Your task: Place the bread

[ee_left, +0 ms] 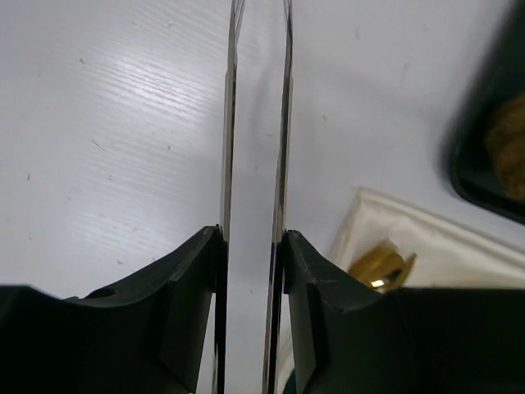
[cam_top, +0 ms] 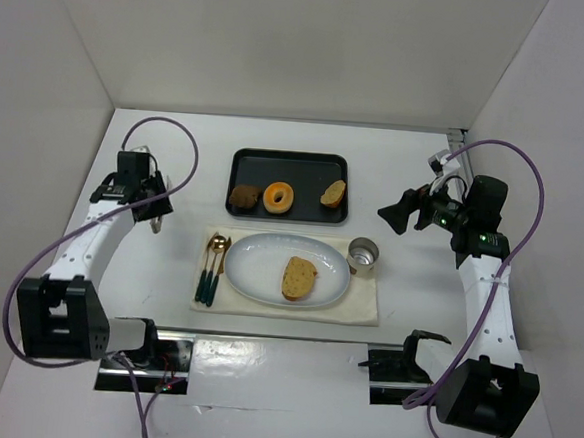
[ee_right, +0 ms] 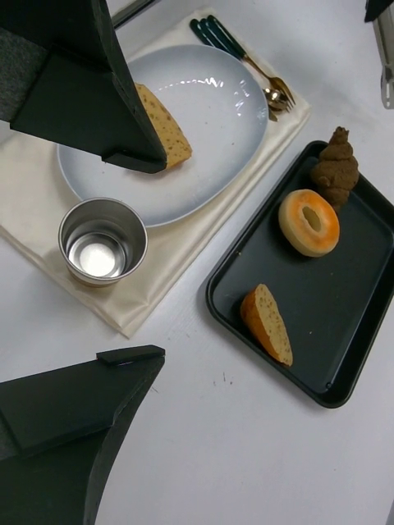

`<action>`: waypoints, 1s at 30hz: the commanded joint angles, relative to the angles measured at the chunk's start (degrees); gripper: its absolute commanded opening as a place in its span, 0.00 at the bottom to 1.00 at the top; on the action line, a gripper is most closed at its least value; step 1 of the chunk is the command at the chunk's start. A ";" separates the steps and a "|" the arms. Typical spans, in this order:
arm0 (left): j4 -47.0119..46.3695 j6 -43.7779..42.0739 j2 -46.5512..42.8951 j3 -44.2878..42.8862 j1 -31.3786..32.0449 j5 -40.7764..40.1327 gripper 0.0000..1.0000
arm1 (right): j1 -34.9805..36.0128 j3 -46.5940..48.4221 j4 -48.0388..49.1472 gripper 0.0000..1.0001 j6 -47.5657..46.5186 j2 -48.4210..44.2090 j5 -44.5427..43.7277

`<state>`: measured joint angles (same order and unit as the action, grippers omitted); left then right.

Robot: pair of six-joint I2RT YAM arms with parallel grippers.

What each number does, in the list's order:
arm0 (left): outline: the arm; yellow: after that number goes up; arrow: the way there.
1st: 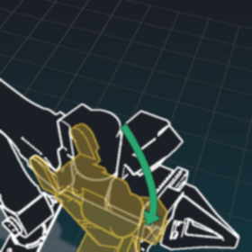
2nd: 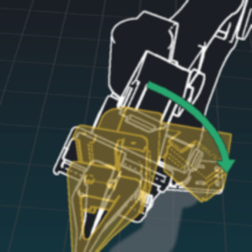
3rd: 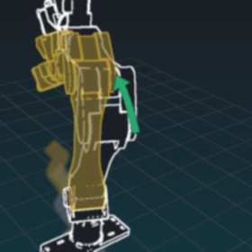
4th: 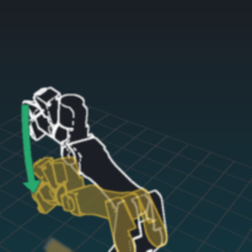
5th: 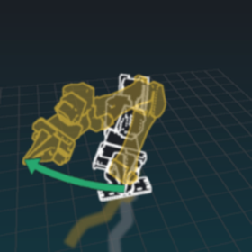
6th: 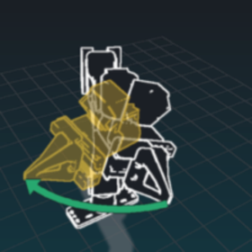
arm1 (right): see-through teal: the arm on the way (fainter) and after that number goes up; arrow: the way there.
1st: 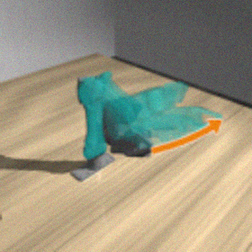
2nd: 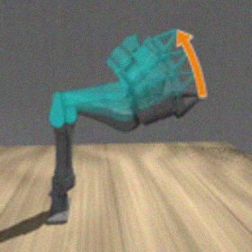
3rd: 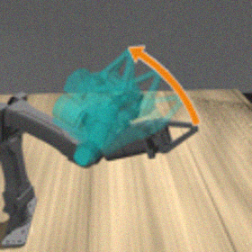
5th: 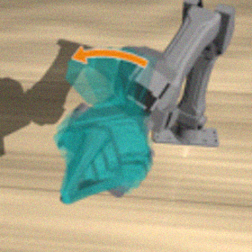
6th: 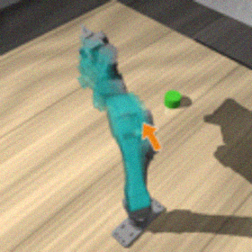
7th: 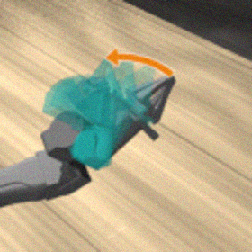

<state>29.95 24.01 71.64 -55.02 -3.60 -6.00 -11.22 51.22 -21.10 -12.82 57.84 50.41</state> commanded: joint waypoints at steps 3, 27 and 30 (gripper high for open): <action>-8.15 -2.73 10.35 -0.52 -1.58 -8.67 0.50 | 0.33 1.95 -0.69 1.00 -0.72 -0.89 1.27; -5.16 -2.83 18.82 -6.15 -3.00 -1.49 1.00 | 0.33 2.48 -0.69 1.00 2.95 1.65 -1.36; -5.87 -2.31 11.09 -4.92 0.33 1.50 1.00 | 0.33 3.01 0.88 1.00 5.69 1.66 -2.95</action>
<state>25.71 20.03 91.07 -60.23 -5.96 -8.95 -11.22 51.40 -21.26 -10.72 59.46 49.19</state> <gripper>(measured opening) 0.997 0.999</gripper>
